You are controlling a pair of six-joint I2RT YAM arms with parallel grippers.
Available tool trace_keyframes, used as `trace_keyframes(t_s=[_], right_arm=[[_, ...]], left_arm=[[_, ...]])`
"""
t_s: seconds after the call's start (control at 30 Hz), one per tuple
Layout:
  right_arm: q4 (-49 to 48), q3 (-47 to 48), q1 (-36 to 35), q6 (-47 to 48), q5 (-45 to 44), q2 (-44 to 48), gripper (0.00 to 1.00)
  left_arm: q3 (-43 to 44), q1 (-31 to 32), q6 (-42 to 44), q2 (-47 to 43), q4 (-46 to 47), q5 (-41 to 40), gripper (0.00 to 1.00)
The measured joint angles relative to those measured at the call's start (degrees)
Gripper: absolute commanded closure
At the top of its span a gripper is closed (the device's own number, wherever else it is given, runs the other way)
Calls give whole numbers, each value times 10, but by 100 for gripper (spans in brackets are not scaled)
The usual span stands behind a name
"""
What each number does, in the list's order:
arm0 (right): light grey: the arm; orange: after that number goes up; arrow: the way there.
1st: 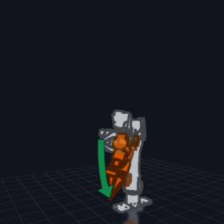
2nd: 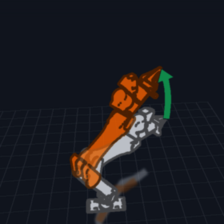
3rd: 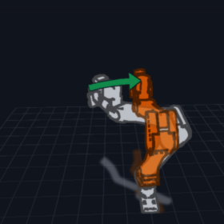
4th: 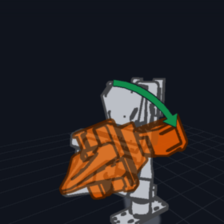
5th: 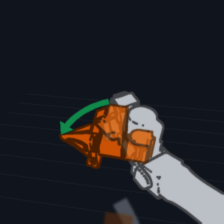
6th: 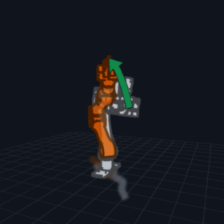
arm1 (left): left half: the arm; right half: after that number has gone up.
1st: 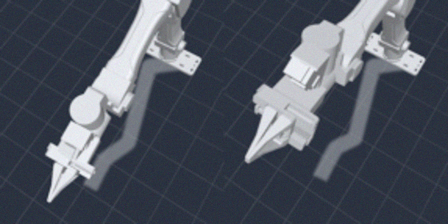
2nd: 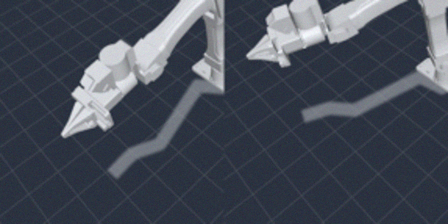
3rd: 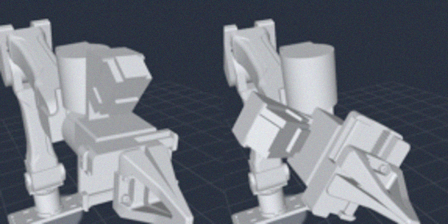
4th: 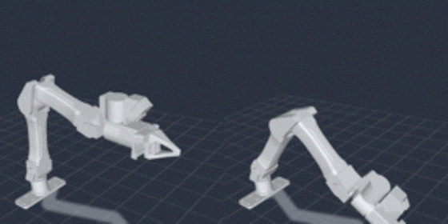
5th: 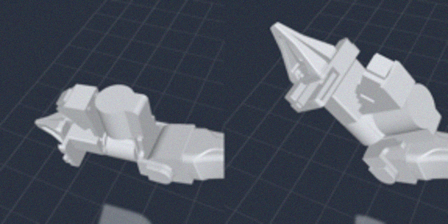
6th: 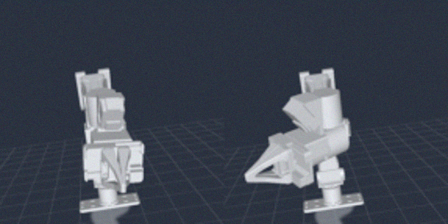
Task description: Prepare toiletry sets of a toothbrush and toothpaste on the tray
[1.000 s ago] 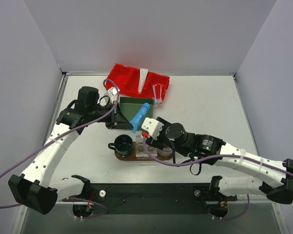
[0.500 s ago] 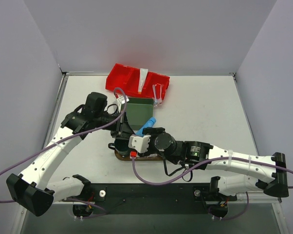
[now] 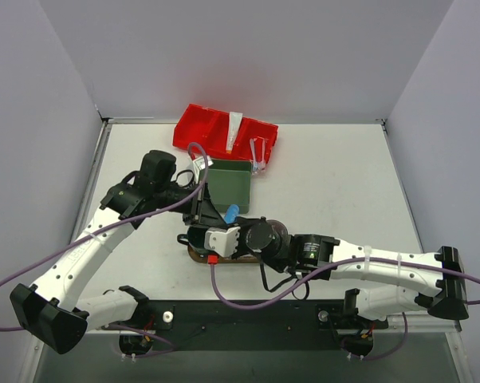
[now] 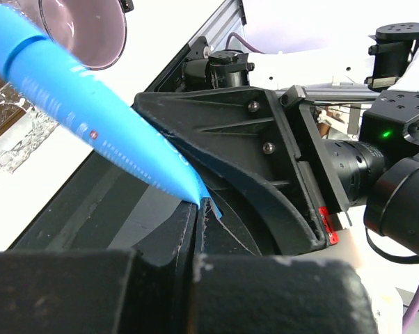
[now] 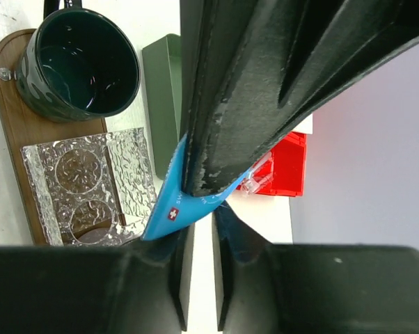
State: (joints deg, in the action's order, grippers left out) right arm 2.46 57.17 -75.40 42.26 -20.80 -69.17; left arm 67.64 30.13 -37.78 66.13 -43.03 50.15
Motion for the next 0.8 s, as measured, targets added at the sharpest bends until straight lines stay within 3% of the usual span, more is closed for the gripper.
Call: trace_keyframes(t_s=[0.2,0.37,0.4,0.5,0.63,0.8], right_arm=[[-9,-3,0,-11,-13,0,100],[-26,-9,1,-28,-47,1,100],[-33,-13,2,-32,-50,2,100],[-63,-29,4,-48,-58,3,100],[-98,-39,8,-72,-58,11,100],[-121,-43,33,-110,-46,53,100]], left_arm=[[-1,0,-10,0,21,-2,100],[-12,-2,-38,1,70,-1,69],[-13,-2,-44,2,79,0,56],[-13,-4,-59,7,120,7,38],[-10,-30,-70,21,161,15,19],[-3,-92,-70,35,184,15,17]])
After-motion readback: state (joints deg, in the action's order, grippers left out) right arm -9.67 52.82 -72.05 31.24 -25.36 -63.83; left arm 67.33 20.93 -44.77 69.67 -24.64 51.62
